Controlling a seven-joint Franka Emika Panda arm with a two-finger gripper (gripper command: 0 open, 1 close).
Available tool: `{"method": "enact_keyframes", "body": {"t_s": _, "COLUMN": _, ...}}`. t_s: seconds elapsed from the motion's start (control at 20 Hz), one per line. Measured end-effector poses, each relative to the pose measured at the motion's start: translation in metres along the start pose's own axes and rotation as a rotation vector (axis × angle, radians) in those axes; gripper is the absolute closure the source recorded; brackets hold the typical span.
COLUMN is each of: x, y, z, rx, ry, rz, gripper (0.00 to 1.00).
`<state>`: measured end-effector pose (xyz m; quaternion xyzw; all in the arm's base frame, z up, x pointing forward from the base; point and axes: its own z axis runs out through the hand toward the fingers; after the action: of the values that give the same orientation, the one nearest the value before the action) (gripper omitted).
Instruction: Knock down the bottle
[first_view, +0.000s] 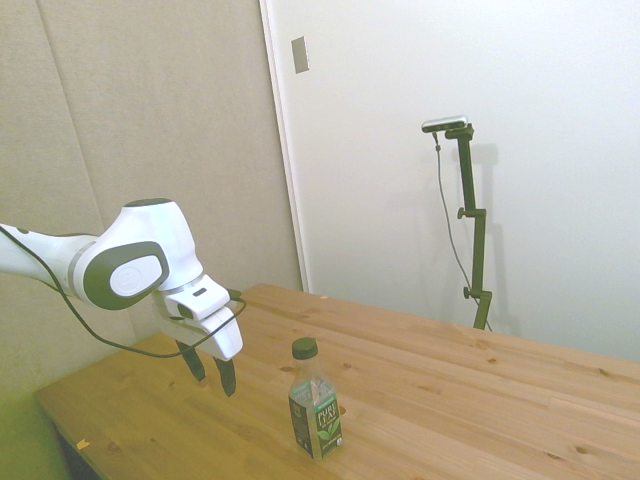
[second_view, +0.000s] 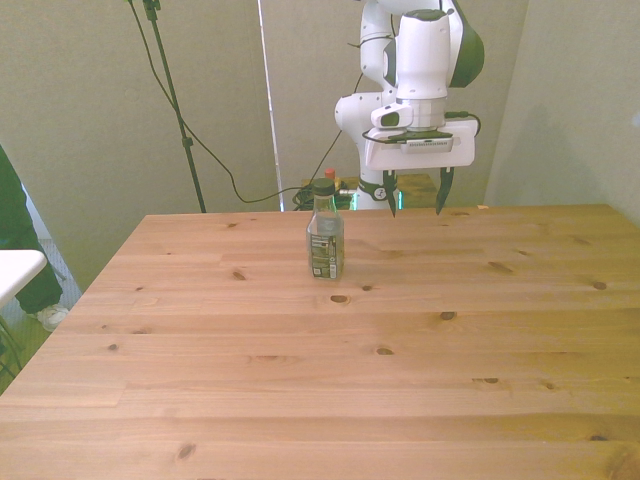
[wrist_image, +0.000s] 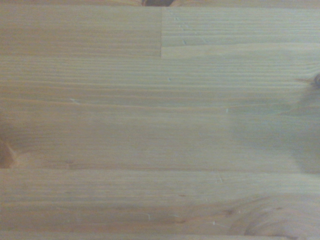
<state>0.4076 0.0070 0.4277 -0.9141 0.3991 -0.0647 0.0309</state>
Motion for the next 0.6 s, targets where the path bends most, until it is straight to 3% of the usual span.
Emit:
{"method": "enact_keyframes", "body": {"t_s": 0.1, "x": 0.001, "y": 0.001, "z": 0.001, "rx": -0.004, "ry": -0.001, "rz": -0.001, "gripper": 0.0}}
{"method": "enact_keyframes", "body": {"t_s": 0.15, "x": 0.001, "y": 0.002, "z": 0.001, "rx": -0.009, "ry": -0.002, "rz": -0.005, "gripper": 1.0}}
{"method": "enact_keyframes", "body": {"t_s": 0.35, "x": 0.009, "y": 0.018, "z": -0.005, "rx": -0.045, "ry": -0.006, "rz": -0.01, "gripper": 1.0}}
{"method": "enact_keyframes", "body": {"t_s": 0.6, "x": 0.02, "y": 0.053, "z": -0.034, "rx": -0.075, "ry": 0.006, "rz": 0.024, "gripper": 1.0}}
